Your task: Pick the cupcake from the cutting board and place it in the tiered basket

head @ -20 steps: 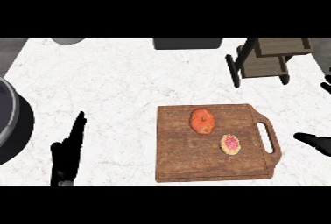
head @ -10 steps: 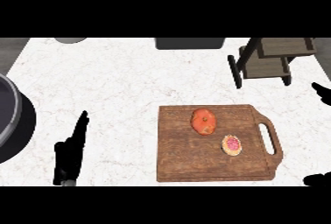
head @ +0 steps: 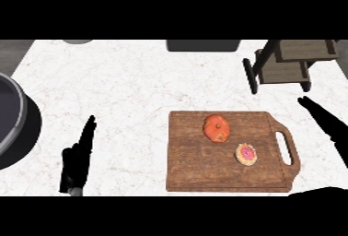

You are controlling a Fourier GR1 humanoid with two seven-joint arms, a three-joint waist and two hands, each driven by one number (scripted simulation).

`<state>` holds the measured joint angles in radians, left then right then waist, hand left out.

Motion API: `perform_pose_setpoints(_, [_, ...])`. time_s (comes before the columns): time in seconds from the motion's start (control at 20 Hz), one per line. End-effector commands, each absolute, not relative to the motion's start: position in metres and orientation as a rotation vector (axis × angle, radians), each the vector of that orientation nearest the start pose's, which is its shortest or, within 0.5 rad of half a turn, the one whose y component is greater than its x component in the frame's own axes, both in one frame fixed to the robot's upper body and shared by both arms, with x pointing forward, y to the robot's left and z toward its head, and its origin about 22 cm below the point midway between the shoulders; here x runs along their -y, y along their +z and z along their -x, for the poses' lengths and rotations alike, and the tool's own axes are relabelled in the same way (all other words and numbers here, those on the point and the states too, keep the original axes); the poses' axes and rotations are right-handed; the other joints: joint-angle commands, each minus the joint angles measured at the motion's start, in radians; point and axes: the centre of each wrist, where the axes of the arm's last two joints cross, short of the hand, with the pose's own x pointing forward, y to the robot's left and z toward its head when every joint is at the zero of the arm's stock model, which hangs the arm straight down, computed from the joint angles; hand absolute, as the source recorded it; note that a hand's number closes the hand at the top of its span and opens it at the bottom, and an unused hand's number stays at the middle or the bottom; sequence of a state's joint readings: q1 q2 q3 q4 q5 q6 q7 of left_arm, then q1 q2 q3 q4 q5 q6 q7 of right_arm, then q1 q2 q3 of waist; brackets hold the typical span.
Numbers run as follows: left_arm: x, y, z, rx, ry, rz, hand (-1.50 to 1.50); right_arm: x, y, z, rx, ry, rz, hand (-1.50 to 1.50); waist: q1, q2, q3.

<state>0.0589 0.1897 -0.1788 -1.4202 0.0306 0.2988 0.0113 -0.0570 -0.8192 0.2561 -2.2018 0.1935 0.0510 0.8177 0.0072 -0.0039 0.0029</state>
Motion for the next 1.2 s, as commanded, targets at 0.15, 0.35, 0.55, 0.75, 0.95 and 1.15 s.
perform_pose_setpoints(0.15, [-0.236, -0.065, -0.209, 1.303, -0.039, -0.248, 0.0, 0.209, 0.152, -0.203, 1.149, 0.978, 0.845, -1.5, 0.008, 0.006, -0.004])
perform_pose_setpoints(0.35, [-0.247, -0.052, -0.208, 1.313, -0.017, -0.253, 0.0, 0.209, 0.133, -0.192, 1.015, 1.032, 0.875, -1.5, -0.004, 0.003, -0.003])
perform_pose_setpoints(0.55, [-0.249, -0.059, -0.213, 1.293, -0.015, -0.248, 0.0, 0.192, 0.133, -0.195, 0.987, 1.031, 0.863, -1.5, -0.006, 0.004, -0.003])
perform_pose_setpoints(0.75, [-0.253, -0.058, -0.203, 1.29, -0.029, -0.237, 0.0, 0.183, 0.115, -0.218, 1.014, 1.024, 0.812, -1.5, -0.001, 0.004, -0.003])
perform_pose_setpoints(0.95, [-0.236, -0.051, -0.213, 1.302, -0.024, -0.275, 0.0, 0.162, 0.125, -0.207, 0.973, 1.066, 0.832, -1.5, -0.004, 0.003, -0.003])
perform_pose_setpoints(1.15, [-0.243, -0.054, -0.206, 1.293, -0.017, -0.249, 0.0, 0.176, 0.109, -0.222, 0.834, 1.121, 0.832, -1.5, 0.0, 0.004, -0.004])
